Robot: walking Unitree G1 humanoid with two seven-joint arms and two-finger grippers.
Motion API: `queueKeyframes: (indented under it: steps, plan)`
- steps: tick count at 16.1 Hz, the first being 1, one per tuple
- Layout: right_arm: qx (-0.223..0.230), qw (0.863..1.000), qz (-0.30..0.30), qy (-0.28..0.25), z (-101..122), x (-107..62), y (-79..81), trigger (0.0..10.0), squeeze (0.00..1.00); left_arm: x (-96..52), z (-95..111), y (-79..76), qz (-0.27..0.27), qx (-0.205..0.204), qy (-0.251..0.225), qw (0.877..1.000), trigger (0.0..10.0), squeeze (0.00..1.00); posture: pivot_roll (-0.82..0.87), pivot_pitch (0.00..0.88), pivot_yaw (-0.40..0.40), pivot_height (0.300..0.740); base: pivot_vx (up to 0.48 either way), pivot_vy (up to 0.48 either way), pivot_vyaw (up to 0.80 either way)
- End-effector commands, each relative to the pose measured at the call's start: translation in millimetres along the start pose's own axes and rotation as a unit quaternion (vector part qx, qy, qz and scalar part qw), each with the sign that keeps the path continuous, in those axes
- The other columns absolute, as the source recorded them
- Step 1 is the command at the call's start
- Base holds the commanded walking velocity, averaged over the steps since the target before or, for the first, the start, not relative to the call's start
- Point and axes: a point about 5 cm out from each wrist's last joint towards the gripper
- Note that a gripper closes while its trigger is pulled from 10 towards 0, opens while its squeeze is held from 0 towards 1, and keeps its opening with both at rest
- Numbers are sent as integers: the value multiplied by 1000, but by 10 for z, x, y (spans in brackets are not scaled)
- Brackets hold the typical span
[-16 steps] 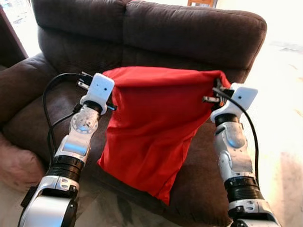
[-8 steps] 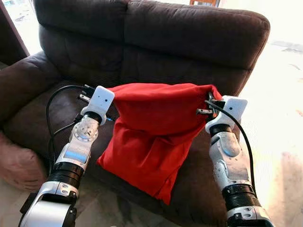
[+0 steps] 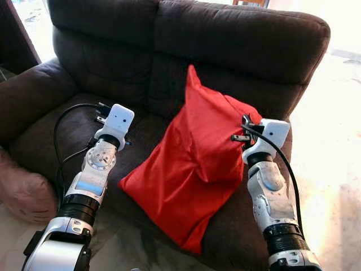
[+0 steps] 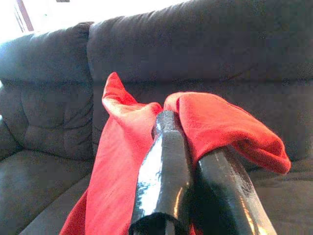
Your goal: Move the pillow to the sofa from floor
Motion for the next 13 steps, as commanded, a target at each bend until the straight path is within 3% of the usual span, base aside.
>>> queueKeyframes:
  steps: [1, 7, 13]
  plan:
    - [2, 1000, 14, -7, 34, 15, 48, 10000, 0, -12, -32, 0, 3, 4, 11, 1000, 10000, 16, 44, 52, -33, 740, 0, 0, 0]
    - [-2, 1000, 20, -8, 61, 65, 71, 10000, 0, -4, 29, 23, 20, -3, -3, 1000, 10000, 0, 43, 46, -39, 740, 0, 0, 0]
    - [-24, 996, 89, -6, 354, 601, 495, 10000, 0, -43, 37, 10, 29, -11, -8, 1000, 10000, 0, 58, 52, -56, 740, 0, 0, 0]
Point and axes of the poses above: a point about 5 cm out from each wrist's last joint towards the gripper, its own x axis pointing out of the wrist towards the gripper, its own z axis along the axis of the wrist's last joint, y = z × x, and after that the axes turned 10 degrees about x, right-handed
